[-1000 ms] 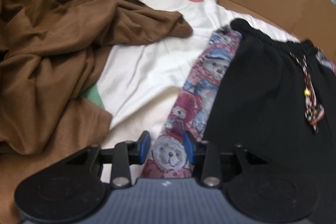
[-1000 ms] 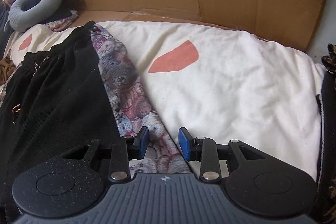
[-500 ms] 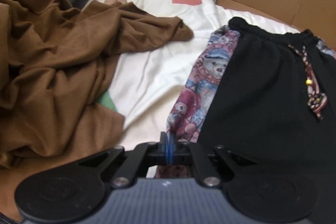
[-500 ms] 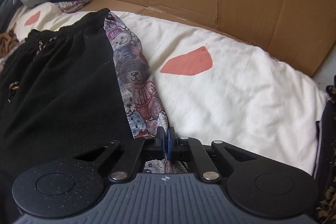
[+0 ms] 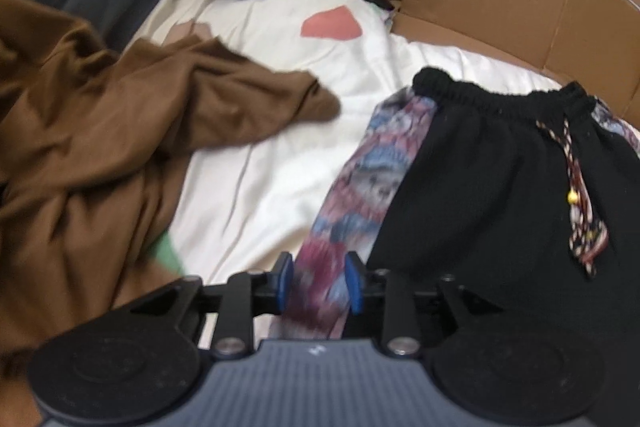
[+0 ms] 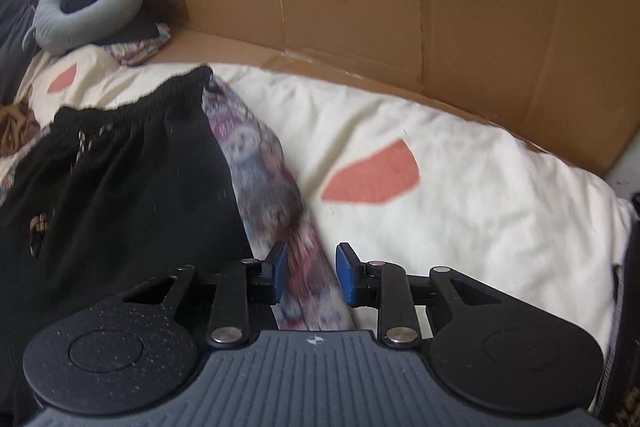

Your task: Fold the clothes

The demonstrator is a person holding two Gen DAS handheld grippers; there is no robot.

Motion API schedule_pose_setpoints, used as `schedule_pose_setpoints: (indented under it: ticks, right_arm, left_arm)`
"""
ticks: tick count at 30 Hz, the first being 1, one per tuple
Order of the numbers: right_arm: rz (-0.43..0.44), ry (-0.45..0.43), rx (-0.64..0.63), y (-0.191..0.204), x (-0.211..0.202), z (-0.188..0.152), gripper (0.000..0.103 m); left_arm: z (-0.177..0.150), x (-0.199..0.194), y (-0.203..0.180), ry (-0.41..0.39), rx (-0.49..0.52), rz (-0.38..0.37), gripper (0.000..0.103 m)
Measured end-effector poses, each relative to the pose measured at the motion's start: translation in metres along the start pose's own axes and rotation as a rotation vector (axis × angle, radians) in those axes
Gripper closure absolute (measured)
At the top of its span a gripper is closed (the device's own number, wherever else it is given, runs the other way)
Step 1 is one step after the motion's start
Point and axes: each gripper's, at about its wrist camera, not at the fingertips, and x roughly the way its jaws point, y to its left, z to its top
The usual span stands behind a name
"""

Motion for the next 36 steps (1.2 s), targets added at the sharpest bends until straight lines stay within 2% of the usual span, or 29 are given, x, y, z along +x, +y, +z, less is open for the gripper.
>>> schedule_pose_setpoints:
  ticks: [10,19,23,24,25,28,31,33,35,36]
  right_arm:
    - [0.044,-0.012,0.016,0.018,0.039,0.028,0.070]
    - [0.024,0.019,0.007,0.025,0.071,0.040,0.063]
    - [0.021,0.030,-0.033,0.032,0.077,0.045,0.063]
    - [0.019,0.037,-0.045,0.034,0.078,0.046,0.067]
    - [0.021,0.047,-0.057,0.036,0.079,0.048,0.075]
    - [0.022,0.070,-0.124,0.043,0.078,0.049,0.091]
    - [-0.002,0.072,-0.171,0.047,0.075,0.050,0.097]
    - [-0.042,0.064,-0.194,0.048,0.074,0.051,0.098]
    - [-0.099,0.057,-0.209,0.050,0.073,0.052,0.099]
    - [-0.119,0.054,-0.218,0.052,0.073,0.051,0.099]
  left_arm:
    - [0.039,0.033,-0.022,-0.034,0.016,-0.017,0.073]
    - [0.051,0.053,-0.028,-0.025,-0.011,-0.027,0.070]
    - [0.054,0.062,-0.034,-0.003,0.010,-0.028,0.069]
    - [0.055,0.065,-0.035,0.003,0.016,-0.028,0.069]
    - [0.055,0.066,-0.036,0.006,0.013,-0.032,0.072]
    - [0.055,0.069,-0.038,0.025,0.019,-0.045,0.092]
    - [0.055,0.067,-0.043,0.020,0.065,-0.015,0.097]
    - [0.056,0.061,-0.044,-0.026,0.081,0.050,0.098]
    - [0.057,0.056,-0.040,-0.062,0.076,0.088,0.099]
    - [0.057,0.058,-0.037,-0.047,0.063,0.081,0.099]
